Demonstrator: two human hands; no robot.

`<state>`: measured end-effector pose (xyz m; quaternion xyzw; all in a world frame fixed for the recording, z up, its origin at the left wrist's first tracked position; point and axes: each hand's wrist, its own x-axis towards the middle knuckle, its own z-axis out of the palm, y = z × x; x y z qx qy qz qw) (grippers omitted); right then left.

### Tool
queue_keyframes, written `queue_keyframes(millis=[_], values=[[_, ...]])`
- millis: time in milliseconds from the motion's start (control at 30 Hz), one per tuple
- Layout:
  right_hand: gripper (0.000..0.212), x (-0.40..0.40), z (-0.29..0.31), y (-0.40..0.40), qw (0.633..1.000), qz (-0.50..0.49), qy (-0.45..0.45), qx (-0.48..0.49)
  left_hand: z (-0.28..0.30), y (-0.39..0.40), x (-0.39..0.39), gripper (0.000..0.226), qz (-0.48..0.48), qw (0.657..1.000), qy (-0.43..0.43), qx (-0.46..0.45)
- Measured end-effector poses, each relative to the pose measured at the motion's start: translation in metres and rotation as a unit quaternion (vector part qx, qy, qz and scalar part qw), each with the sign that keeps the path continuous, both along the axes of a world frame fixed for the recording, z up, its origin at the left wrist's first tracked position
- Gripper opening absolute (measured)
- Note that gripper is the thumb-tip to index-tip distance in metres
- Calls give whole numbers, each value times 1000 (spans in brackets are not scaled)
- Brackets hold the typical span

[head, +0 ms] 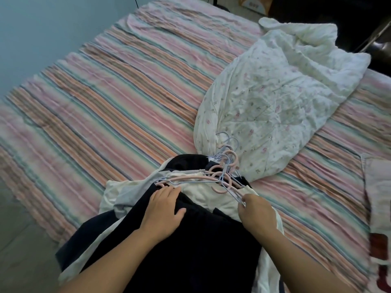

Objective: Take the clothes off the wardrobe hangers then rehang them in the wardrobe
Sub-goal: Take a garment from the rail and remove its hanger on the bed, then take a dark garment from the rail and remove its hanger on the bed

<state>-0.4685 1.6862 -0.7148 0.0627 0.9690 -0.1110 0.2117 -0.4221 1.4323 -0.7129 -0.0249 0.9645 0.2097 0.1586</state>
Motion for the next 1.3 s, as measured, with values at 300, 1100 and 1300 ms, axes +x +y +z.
queue_keyframes(millis=[300, 1100, 1300], values=[[29, 19, 123, -46, 987, 148, 2, -62, 144, -24, 0, 64, -31, 997, -18, -63], [42, 254, 548, -294, 810, 548, 178, -109, 550, -226, 339, 84, 179, 978, 32, -106], [45, 380, 623, -357, 739, 623, 222, -128, 629, -253, 495, 75, 244, 956, 70, -148]])
